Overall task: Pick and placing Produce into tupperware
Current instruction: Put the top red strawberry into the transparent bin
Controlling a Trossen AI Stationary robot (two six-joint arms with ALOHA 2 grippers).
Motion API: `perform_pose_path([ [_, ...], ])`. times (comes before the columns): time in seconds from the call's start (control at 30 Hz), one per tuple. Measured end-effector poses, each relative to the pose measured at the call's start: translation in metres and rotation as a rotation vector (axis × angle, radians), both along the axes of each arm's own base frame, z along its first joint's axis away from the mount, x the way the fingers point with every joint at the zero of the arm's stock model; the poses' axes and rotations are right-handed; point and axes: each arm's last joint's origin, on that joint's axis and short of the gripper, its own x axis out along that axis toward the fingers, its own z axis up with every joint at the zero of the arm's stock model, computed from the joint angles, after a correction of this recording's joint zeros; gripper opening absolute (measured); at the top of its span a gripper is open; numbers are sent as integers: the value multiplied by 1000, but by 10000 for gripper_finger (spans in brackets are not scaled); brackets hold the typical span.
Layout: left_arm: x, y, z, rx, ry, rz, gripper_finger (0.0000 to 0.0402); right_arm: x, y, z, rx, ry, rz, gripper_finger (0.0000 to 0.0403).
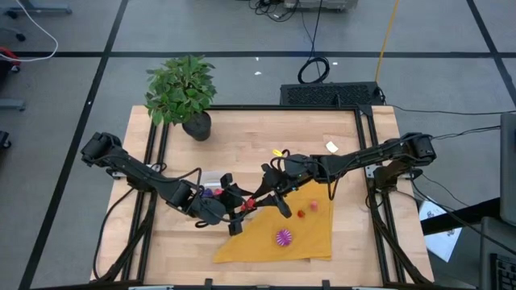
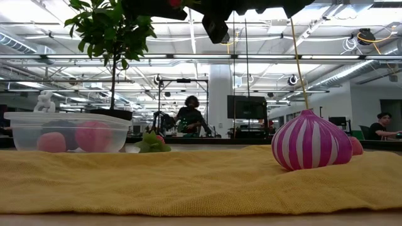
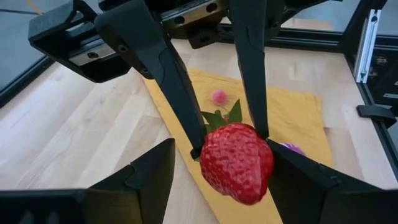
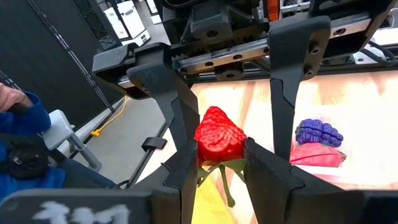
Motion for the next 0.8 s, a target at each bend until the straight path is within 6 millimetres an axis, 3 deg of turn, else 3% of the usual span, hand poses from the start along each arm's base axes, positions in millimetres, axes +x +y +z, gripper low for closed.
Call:
perform_pose_path([
  [0.43, 0, 0, 1, 14, -5, -5, 231, 0, 0, 0, 0, -1, 0, 109],
  [0.8, 1, -1, 1, 15, -6, -14, 134, 0, 0, 0, -1, 1, -5, 109],
])
